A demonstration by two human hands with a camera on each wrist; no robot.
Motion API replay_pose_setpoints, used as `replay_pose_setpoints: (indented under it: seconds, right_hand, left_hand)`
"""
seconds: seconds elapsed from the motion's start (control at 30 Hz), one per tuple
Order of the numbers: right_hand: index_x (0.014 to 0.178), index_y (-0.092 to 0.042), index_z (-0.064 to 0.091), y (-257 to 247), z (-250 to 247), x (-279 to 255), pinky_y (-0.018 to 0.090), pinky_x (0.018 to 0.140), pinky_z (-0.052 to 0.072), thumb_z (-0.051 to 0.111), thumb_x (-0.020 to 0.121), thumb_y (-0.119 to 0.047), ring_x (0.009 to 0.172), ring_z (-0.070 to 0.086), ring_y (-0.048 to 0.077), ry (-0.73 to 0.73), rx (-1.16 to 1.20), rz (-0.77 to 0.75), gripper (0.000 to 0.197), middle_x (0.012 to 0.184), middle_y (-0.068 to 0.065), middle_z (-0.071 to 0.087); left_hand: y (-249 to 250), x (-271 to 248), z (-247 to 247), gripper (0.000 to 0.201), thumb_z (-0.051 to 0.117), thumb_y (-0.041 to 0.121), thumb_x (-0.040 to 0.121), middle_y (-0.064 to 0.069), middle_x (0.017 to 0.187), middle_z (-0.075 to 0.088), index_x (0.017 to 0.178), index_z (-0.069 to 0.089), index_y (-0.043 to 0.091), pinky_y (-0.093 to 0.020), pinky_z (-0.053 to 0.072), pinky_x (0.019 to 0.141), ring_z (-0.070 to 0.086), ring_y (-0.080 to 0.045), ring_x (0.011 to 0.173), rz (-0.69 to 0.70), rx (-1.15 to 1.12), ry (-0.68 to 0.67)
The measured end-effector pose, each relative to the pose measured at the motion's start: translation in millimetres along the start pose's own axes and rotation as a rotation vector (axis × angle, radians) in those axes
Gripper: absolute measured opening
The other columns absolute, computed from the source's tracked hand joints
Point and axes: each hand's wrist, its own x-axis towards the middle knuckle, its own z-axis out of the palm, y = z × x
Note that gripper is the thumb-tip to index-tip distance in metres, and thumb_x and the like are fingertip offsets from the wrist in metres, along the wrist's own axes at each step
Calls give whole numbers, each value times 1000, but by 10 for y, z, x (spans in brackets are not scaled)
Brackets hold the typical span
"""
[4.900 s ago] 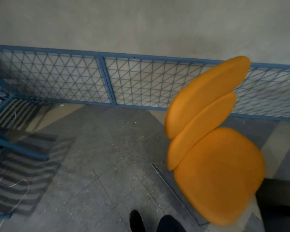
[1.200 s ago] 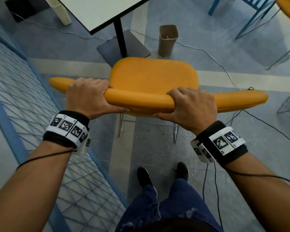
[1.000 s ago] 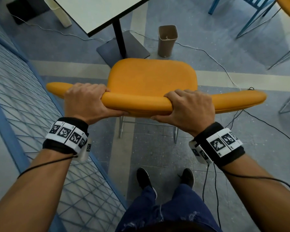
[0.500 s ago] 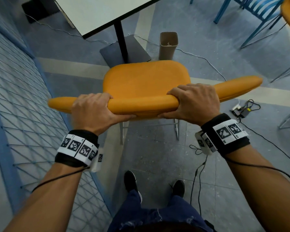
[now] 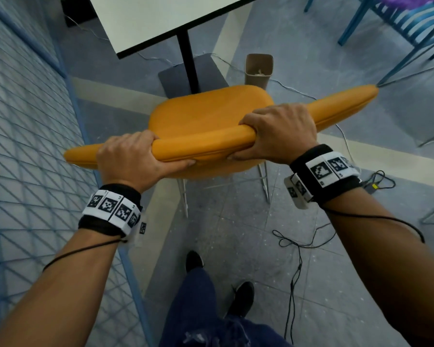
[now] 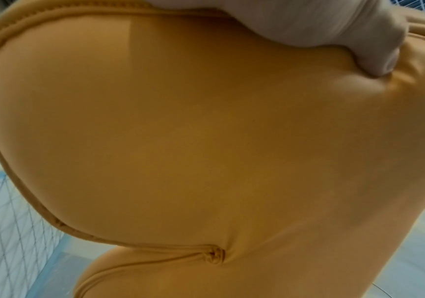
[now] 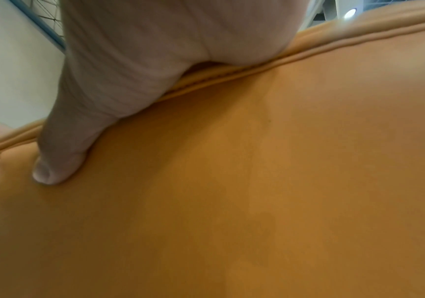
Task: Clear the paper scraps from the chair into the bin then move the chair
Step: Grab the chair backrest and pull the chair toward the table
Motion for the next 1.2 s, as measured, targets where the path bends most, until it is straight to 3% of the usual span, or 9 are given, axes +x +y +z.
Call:
replay_pose_setpoints:
  seconds: [0.13,0.3,0.7,0.87,1.2]
  right_hand:
    - [105,-25,67,335,23,211,28,55,36,42,66,-90,63,61,24,11,10,-40,80,85,0,72]
    - [104,-23,68,707,73,493,33,58,48,42,67,-89,64,62,24,15,15,-69,79,83,1,72]
    - [101,-27,69,1719,99,1287,30,59,44,39,67,-89,65,63,23,20,6,-143,77,83,-1,73]
    - [98,-27,70,2041,142,1585,28,60,34,39,67,-88,66,64,23,51,11,-179,75,82,-2,73]
    - [94,-26,70,2594,186,2408,31,57,45,37,67,-92,67,63,22,82,32,-262,78,80,-2,71]
  left_hand:
    - [182,245,49,84,39,96,65,-9,66,65,75,61,16,-33,38,58,59,-26,60,-20,11,23]
    - [350,569,155,83,41,96,64,-9,65,65,74,61,16,-35,41,58,60,-27,60,-58,11,46]
    - [838,1494,265,79,45,93,65,-6,62,64,69,61,16,-31,39,57,61,-25,58,-122,7,110]
    - [995,1819,320,78,45,93,66,-5,62,65,70,61,16,-30,41,56,61,-24,58,-142,8,100]
    - [1053,2667,518,84,38,97,64,-6,67,64,73,60,16,-37,45,60,60,-25,63,-256,39,66]
